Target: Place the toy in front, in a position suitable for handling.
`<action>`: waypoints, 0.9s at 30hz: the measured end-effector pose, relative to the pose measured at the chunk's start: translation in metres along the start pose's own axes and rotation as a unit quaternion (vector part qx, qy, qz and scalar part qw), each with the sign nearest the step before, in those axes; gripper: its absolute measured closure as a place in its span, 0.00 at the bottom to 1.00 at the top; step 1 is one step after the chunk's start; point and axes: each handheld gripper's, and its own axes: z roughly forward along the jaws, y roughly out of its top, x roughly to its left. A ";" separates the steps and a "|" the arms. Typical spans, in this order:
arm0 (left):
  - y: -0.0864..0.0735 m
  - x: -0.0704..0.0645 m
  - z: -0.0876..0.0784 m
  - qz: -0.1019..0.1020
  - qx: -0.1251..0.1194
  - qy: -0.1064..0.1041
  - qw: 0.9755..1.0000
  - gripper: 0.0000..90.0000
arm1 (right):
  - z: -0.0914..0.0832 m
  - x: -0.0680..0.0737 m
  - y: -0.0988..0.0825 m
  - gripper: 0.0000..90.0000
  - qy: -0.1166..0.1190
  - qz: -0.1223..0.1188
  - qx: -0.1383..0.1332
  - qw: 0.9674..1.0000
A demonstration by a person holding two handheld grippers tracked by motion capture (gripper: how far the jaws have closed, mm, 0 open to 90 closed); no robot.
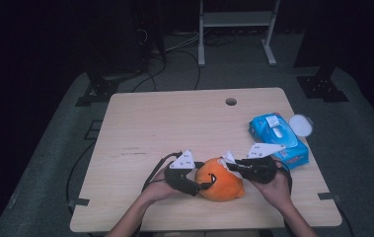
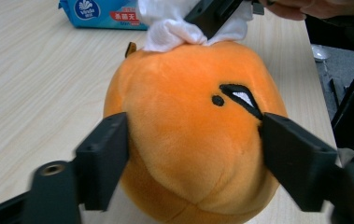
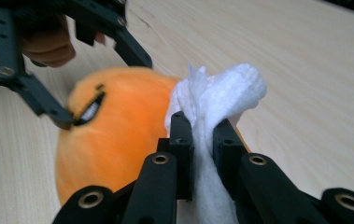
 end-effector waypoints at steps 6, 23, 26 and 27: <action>0.010 -0.012 0.006 0.028 0.001 0.008 1.000 0.33 | 0.009 0.037 0.018 0.90 0.047 -0.053 -0.015 0.997; 0.011 -0.013 0.007 0.018 -0.010 0.019 1.000 0.39 | 0.011 0.050 0.023 0.90 0.032 -0.072 -0.009 0.997; 0.010 -0.014 0.006 0.029 -0.005 0.021 0.999 0.39 | 0.009 0.040 0.022 0.90 0.023 -0.056 -0.012 0.998; 0.009 -0.014 0.006 0.032 -0.004 0.021 0.999 0.39 | 0.007 0.036 0.021 0.90 0.015 -0.050 -0.012 0.999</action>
